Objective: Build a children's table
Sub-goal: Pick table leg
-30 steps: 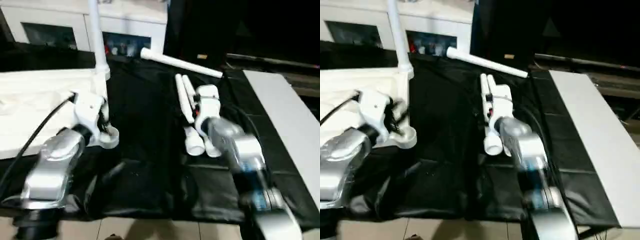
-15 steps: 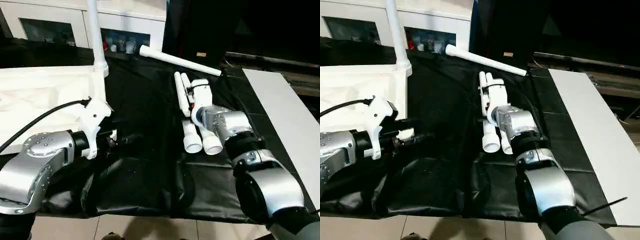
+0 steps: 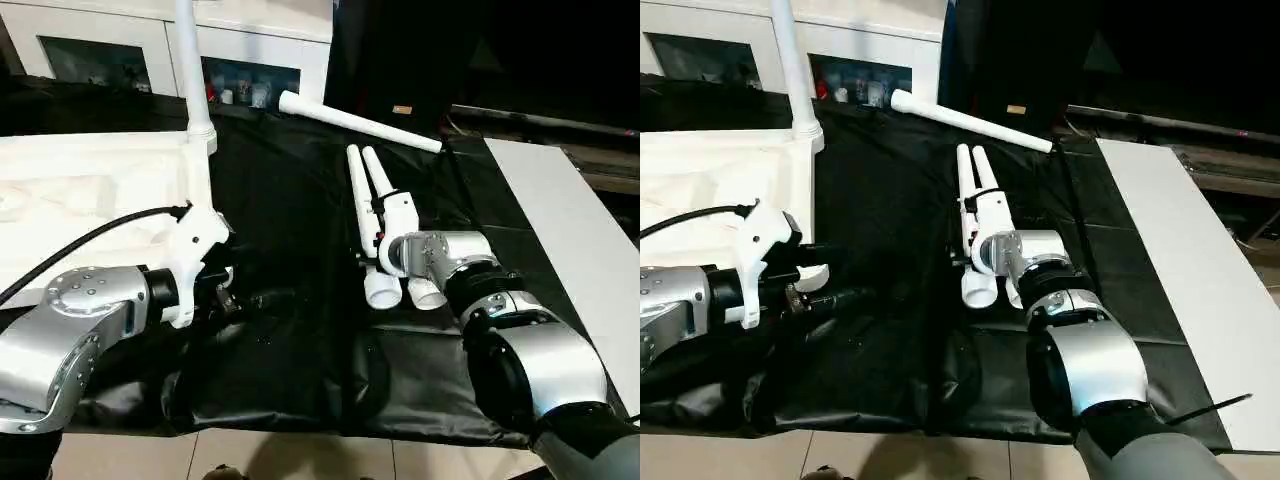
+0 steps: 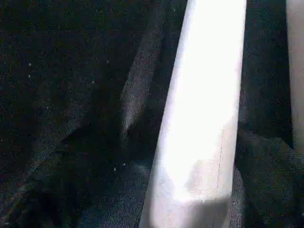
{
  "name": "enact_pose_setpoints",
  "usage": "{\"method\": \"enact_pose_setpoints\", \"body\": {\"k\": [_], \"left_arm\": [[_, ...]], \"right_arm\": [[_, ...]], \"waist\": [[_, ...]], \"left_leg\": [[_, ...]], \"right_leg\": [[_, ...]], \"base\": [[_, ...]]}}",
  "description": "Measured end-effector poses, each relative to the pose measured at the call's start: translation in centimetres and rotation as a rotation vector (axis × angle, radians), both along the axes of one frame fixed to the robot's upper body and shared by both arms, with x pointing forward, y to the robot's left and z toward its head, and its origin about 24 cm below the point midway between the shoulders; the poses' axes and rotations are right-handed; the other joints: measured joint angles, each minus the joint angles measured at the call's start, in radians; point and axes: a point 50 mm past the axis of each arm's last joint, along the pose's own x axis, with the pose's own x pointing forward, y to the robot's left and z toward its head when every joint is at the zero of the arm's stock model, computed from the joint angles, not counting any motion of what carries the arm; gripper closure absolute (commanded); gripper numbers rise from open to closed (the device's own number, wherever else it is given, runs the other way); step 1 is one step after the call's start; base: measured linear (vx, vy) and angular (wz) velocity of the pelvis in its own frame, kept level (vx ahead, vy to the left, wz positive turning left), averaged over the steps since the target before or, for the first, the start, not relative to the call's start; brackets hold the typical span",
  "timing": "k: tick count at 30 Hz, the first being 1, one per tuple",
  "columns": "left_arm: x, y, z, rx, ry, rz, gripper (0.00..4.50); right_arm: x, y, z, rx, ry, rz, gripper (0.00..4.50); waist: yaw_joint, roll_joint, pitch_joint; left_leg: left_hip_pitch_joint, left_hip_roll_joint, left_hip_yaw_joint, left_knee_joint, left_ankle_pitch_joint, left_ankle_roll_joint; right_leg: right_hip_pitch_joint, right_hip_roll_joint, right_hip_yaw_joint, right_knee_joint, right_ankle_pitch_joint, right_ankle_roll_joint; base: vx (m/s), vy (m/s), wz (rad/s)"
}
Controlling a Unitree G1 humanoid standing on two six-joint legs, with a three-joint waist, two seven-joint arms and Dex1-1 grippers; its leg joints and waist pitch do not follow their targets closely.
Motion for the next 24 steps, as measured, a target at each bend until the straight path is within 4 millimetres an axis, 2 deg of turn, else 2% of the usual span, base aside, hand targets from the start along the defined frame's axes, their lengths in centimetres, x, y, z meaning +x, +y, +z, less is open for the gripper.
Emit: {"method": "enact_pose_setpoints", "body": {"k": [2, 5, 6, 10, 11, 15, 16, 24], "left_arm": [[-0.11, -0.20, 0.09, -0.002, -0.002, -0.012, 0.00], [-0.19, -0.29, 0.06, -0.003, 0.004, -0.025, 0.00], [-0.20, -0.28, 0.07, -0.004, 0.005, -0.026, 0.00], [-0.21, -0.13, 0.12, 0.006, 0.005, -0.025, 0.00], [-0.21, -0.11, 0.13, 0.008, 0.004, -0.024, 0.00], [-0.17, -0.06, 0.15, 0.011, -0.001, -0.017, 0.00], [-0.16, -0.06, 0.16, 0.011, -0.002, -0.016, 0.00], [-0.09, 0.17, 0.28, 0.026, -0.015, -0.003, 0.00]], "right_arm": [[-0.02, 0.02, -0.02, 0.001, 0.003, 0.002, 0.49], [-0.02, 0.03, -0.03, 0.002, 0.004, 0.003, 0.70], [-0.02, 0.03, -0.03, 0.002, 0.004, 0.003, 0.91], [-0.01, 0.00, -0.01, 0.003, 0.006, 0.002, 1.14], [-0.01, 0.00, -0.01, 0.006, 0.007, 0.000, 1.35], [0.02, -0.10, -0.01, 0.032, 0.010, -0.014, 1.59], [0.04, -0.10, 0.00, 0.040, 0.008, -0.017, 1.80], [0.12, 0.58, 0.58, 0.242, 0.003, -0.009, 2.42]], "waist": [[0.000, 0.000, 0.000], [0.000, 0.000, 0.000], [0.000, 0.000, 0.000], [0.000, 0.000, 0.000], [0.000, -0.001, 0.000], [0.000, 0.000, 0.000], [0.000, 0.000, 0.000], [0.000, 0.000, 0.000]], "left_leg": [[0.000, 0.000, 0.000, 0.000, 0.000, 0.000], [0.000, 0.000, 0.000, 0.000, 0.000, 0.000], [0.000, 0.000, 0.000, 0.000, 0.000, 0.000], [0.000, 0.000, 0.000, 0.000, 0.000, 0.000], [0.000, 0.000, 0.000, 0.000, 0.000, 0.000], [0.000, 0.000, 0.000, 0.000, 0.000, 0.000], [0.000, 0.000, 0.000, 0.000, 0.000, 0.000], [-0.001, 0.001, 0.000, 0.000, 0.000, 0.000]], "right_leg": [[0.000, 0.000, 0.000, 0.000, 0.000, 0.000], [0.000, 0.000, 0.000, 0.000, 0.000, 0.000], [0.000, 0.000, 0.000, 0.000, 0.000, 0.000], [0.000, 0.000, 0.000, 0.000, 0.000, 0.000], [0.000, 0.000, 0.000, 0.000, 0.000, 0.000], [0.000, 0.000, 0.000, 0.000, 0.000, 0.000], [0.000, 0.000, 0.000, 0.000, 0.000, 0.000], [0.000, 0.001, 0.000, 0.000, 0.000, 0.000]], "base": [[0.000, 0.000, 0.00], [0.000, 0.000, 0.00], [0.000, 0.000, 0.00], [0.000, 0.000, 0.00], [0.000, 0.000, 0.00], [0.000, 0.000, 0.00], [0.000, 0.000, 0.00], [0.000, 0.000, 0.00]]}}
